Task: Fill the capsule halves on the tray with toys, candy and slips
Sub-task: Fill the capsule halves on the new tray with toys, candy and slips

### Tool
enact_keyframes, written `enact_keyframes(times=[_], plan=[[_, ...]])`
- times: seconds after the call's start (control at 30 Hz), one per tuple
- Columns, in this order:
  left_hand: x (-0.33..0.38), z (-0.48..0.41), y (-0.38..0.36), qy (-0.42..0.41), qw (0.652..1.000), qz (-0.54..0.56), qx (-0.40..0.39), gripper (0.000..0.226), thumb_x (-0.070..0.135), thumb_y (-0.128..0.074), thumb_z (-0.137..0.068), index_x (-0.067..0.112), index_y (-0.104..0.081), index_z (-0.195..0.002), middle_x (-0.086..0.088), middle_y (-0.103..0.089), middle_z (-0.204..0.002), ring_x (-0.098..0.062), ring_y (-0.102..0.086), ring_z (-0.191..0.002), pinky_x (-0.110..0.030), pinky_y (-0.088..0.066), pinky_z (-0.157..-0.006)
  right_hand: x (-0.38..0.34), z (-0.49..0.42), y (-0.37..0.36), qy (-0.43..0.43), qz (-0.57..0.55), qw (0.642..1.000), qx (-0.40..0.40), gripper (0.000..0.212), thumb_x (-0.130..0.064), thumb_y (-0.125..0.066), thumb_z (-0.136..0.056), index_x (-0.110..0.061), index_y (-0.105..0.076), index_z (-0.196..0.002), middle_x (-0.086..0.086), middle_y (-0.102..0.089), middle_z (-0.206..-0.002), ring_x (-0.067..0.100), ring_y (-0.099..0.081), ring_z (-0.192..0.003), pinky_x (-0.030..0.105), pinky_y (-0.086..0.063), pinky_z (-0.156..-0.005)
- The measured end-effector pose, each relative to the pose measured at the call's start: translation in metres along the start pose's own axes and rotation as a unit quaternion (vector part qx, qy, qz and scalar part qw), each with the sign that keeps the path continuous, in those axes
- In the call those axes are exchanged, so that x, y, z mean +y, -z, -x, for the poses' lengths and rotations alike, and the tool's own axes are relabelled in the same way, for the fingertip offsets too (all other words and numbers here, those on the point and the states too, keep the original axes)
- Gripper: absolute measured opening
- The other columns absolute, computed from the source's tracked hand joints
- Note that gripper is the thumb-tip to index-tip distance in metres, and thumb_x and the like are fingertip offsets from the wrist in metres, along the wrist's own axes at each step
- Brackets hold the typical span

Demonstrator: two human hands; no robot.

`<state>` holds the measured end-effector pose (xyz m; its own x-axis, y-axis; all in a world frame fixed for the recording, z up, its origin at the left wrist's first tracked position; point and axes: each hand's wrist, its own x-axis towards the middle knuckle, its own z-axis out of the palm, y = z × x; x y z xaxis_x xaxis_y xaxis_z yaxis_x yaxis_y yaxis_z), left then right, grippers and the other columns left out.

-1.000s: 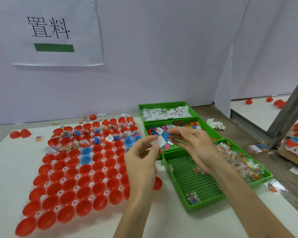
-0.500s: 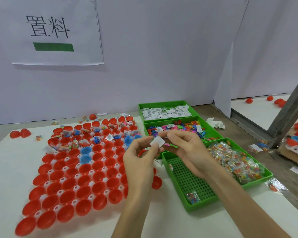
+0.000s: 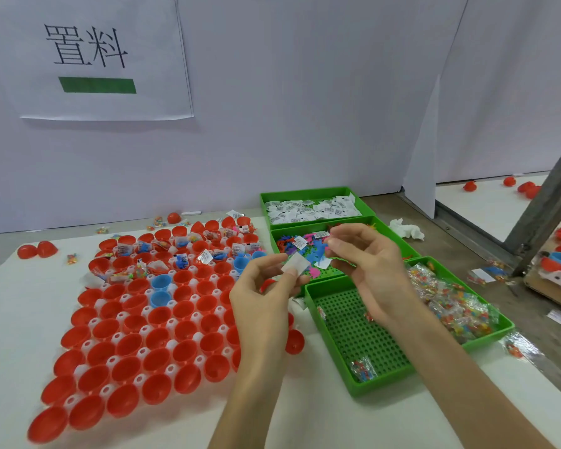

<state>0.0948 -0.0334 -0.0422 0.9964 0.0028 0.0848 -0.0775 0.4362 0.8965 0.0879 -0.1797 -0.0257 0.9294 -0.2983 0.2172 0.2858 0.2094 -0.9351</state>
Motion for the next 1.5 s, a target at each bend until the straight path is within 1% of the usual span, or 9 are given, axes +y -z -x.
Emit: enact_keyframes(times=[0.07,0.17,0.3,0.4,0.57,1.07,1.2,1.3,1.5], plan=[[0.001,0.001,0.0,-0.003,1.0,0.004,0.009,0.02,-0.008,-0.065,-0.086,0.01,-0.069,-0.093,-0.007,-0.07,-0.082,-0.016,-0.072,-0.065,-0.016,-0.053,-0.056,-0.003,0.0,0.002,-0.017,-0.082,0.995,-0.046,0.017,-0.005,-0.075,-0.071,-0.019,-0.077,-0.082,0.004,-0.072,-0.08,0.013,-0.068,-0.068,0.022,-0.057,-0.066],[0.0,0.001,0.001,-0.008,1.0,-0.003,0.01,0.019,-0.006,-0.067,-0.085,0.01,-0.069,-0.094,-0.008,-0.069,-0.081,-0.016,-0.071,-0.065,-0.018,-0.054,-0.058,-0.002,0.003,-0.003,-0.032,-0.068,0.992,-0.106,0.02,-0.012,-0.081,-0.066,-0.017,-0.077,-0.085,0.007,-0.073,-0.082,0.017,-0.069,-0.067,0.024,-0.057,-0.067],[-0.002,0.0,0.0,-0.012,1.0,-0.01,-0.012,0.016,-0.001,-0.072,-0.082,0.009,-0.07,-0.094,-0.003,-0.066,-0.075,-0.017,-0.07,-0.068,-0.022,-0.056,-0.063,0.009,0.007,-0.013,0.003,0.016,0.999,-0.047,0.013,-0.006,-0.077,-0.075,-0.014,-0.074,-0.085,0.004,-0.072,-0.078,0.017,-0.068,-0.066,0.025,-0.056,-0.066],[-0.003,0.0,0.0,-0.004,0.999,-0.001,-0.035,0.015,0.0,-0.073,-0.081,0.004,-0.069,-0.095,-0.015,-0.071,-0.088,-0.022,-0.072,-0.075,-0.023,-0.056,-0.066,0.015,0.008,-0.016,0.038,0.067,0.997,-0.008,0.014,0.004,-0.071,-0.084,-0.01,-0.072,-0.088,0.001,-0.071,-0.079,0.015,-0.066,-0.068,0.026,-0.056,-0.066],[-0.002,0.0,0.0,0.023,0.998,0.042,-0.047,0.022,0.002,-0.074,-0.081,-0.001,-0.067,-0.102,-0.025,-0.069,-0.102,-0.027,-0.073,-0.084,-0.024,-0.057,-0.072,0.013,0.009,-0.017,0.076,0.093,0.993,-0.011,0.018,0.006,-0.069,-0.087,-0.012,-0.071,-0.088,-0.003,-0.071,-0.079,0.013,-0.066,-0.065,0.021,-0.055,-0.064],[0.004,0.001,0.0,0.09,0.986,0.115,-0.079,0.016,0.005,-0.061,-0.09,0.006,-0.07,-0.103,-0.016,-0.075,-0.098,-0.027,-0.074,-0.088,-0.025,-0.059,-0.073,0.006,0.006,-0.01,0.145,0.148,0.978,-0.033,0.025,0.007,-0.071,-0.084,-0.017,-0.071,-0.09,-0.002,-0.074,-0.085,0.008,-0.07,-0.081,0.017,-0.054,-0.073],[0.003,0.001,0.0,0.062,0.991,0.081,-0.086,0.018,0.012,-0.065,-0.089,0.007,-0.071,-0.105,-0.013,-0.076,-0.098,-0.027,-0.074,-0.09,-0.025,-0.059,-0.074,0.005,0.007,-0.009,0.153,0.164,0.974,-0.039,0.023,0.006,-0.072,-0.085,-0.016,-0.071,-0.09,-0.001,-0.074,-0.087,0.013,-0.072,-0.083,0.02,-0.055,-0.076],[0.002,-0.001,0.002,0.01,0.997,0.022,-0.078,0.013,0.011,-0.07,-0.085,0.011,-0.075,-0.097,-0.009,-0.076,-0.093,-0.027,-0.074,-0.086,-0.026,-0.059,-0.074,0.003,0.007,-0.007,0.152,0.183,0.969,-0.061,0.023,0.006,-0.071,-0.086,-0.016,-0.071,-0.092,0.002,-0.074,-0.089,0.018,-0.073,-0.084,0.025,-0.058,-0.076],[0.002,0.003,-0.004,-0.056,0.997,-0.037,-0.043,0.013,-0.003,-0.068,-0.085,0.007,-0.075,-0.089,-0.006,-0.076,-0.081,-0.02,-0.075,-0.072,-0.022,-0.058,-0.067,-0.002,0.005,0.002,0.088,0.214,0.964,-0.135,0.033,0.003,-0.065,-0.09,-0.019,-0.071,-0.113,0.004,-0.073,-0.103,0.026,-0.072,-0.094,0.04,-0.06,-0.083]])
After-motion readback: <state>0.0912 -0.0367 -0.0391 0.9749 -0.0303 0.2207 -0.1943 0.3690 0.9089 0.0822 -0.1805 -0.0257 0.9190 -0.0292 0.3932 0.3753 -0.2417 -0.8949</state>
